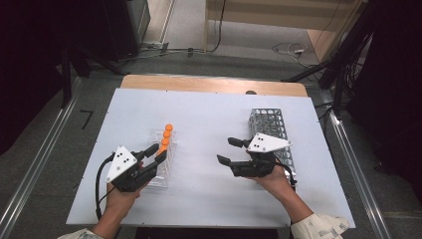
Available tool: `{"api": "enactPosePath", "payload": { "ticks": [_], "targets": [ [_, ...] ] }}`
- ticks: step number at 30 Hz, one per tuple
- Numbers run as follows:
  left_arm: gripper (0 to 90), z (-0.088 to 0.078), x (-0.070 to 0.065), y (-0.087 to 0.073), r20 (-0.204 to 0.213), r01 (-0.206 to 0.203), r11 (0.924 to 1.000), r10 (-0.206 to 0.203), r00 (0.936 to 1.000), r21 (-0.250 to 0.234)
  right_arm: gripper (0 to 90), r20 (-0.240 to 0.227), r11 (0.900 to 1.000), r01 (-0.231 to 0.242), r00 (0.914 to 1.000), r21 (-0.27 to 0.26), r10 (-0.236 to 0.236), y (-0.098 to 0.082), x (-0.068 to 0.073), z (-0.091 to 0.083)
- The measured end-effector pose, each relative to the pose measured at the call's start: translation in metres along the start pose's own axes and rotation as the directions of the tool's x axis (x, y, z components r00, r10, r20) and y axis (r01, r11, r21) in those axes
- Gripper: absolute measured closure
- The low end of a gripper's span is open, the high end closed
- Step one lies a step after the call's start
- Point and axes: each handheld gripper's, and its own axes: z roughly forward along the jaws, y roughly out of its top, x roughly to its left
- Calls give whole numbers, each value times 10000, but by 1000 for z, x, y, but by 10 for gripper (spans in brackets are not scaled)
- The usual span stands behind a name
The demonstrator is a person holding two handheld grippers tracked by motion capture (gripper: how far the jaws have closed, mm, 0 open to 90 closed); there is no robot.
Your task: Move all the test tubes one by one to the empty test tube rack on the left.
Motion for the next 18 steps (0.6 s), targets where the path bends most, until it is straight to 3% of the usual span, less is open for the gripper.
{"api": "enactPosePath", "payload": {
  "ticks": [10, 18],
  "targets": [
    [468, -1, 4, 1, -151, 349, 9994, -349, 9993, -30, 304, 434, 9999, -132, 9990, -102, 137, -3, -7, -4],
    [367, -3, 12, 1, -673, 700, 9975, -702, 9953, -56, 294, 1290, 9986, -359, 9908, -401, 408, -11, -18, -31]
  ]
}}
